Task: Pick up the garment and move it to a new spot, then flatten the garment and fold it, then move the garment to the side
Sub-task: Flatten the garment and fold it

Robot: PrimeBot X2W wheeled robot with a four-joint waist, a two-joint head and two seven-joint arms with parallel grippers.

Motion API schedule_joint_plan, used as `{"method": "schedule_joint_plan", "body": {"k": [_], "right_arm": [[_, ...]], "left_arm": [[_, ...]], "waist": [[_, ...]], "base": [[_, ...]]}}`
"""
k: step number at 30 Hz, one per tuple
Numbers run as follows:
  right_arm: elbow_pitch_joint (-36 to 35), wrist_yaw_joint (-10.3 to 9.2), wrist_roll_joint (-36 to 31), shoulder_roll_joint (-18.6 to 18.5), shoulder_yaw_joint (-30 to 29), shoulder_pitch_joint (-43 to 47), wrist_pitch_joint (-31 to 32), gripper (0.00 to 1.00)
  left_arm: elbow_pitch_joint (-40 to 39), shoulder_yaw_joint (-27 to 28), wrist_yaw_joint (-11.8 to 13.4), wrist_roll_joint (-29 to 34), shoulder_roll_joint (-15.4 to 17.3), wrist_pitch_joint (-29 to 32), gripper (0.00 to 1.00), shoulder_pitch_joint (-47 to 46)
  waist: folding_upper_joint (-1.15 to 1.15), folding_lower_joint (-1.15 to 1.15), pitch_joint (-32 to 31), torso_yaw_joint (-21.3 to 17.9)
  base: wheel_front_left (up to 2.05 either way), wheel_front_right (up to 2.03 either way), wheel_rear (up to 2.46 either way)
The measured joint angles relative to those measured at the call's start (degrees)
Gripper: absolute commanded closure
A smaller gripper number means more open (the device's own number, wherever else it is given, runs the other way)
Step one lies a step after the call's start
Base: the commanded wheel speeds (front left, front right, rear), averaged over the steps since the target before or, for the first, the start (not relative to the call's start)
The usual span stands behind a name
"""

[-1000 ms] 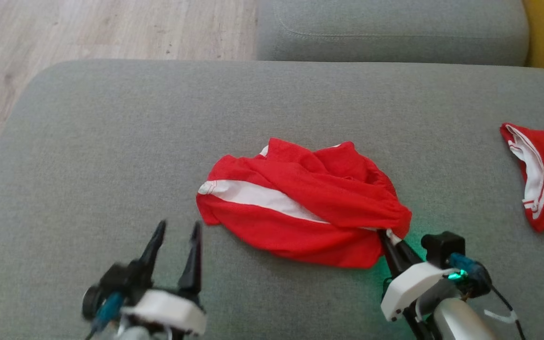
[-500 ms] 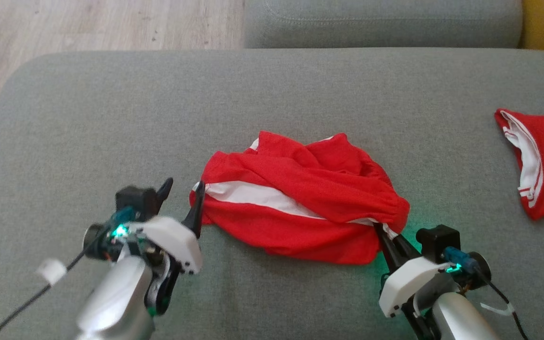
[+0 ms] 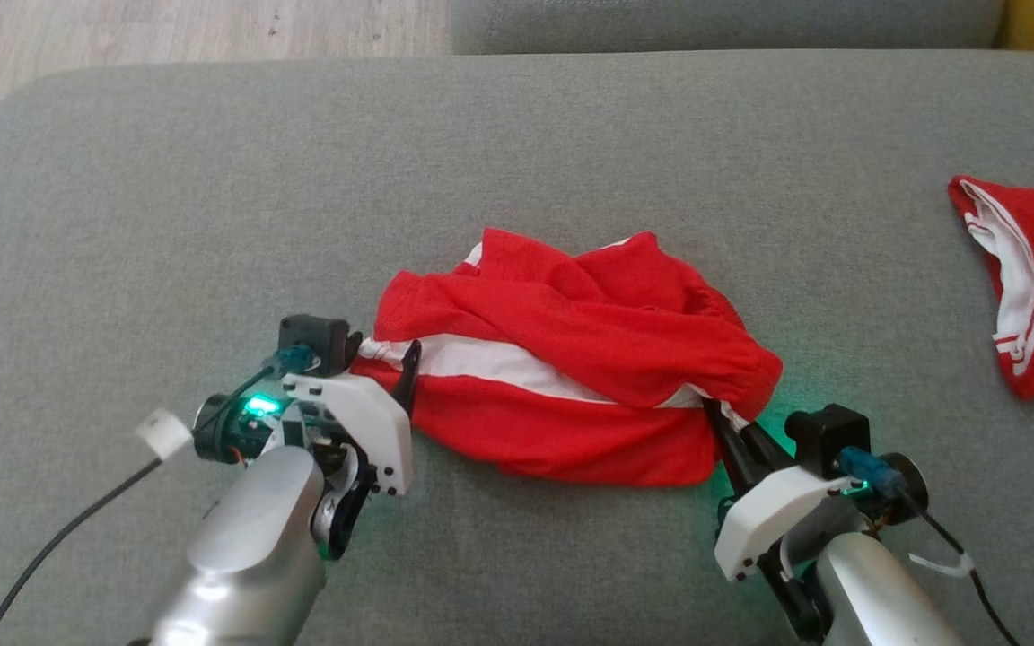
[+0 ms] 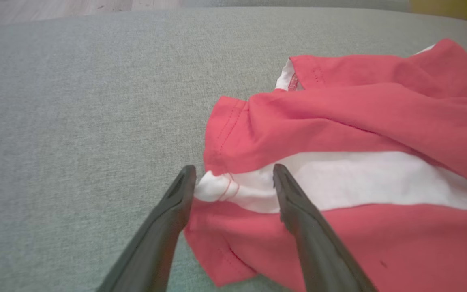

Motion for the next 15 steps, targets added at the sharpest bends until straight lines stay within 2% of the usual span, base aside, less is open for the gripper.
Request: {"method": "schedule_joint_plan", "body": {"k": [9, 13, 15], "right_arm": [[0.0, 0.00, 0.0, 0.0, 0.0, -0.2, -0.1, 1.00], [0.0, 0.00, 0.5, 0.0, 0.9, -0.2, -0.1, 1.00], [0.0, 0.00, 0.6, 0.0, 1.3, -0.2, -0.1, 1.00]], "left_arm": [[0.2, -1.7, 1.0, 0.6, 0.0, 4.4, 0.00, -0.4], [-0.7, -2.3, 1.2, 0.9, 0.5, 7.2, 0.22, -0.4], [-1.2, -2.4, 1.3, 0.9, 0.8, 8.1, 0.26, -0.4]], "waist": [[0.00, 0.00, 0.2, 0.5], [0.00, -0.01, 0.3, 0.3], [0.00, -0.01, 0.3, 0.1]], "base": [[0.00, 0.00, 0.00], [0.00, 0.00, 0.00], [0.00, 0.00, 0.00]]}}
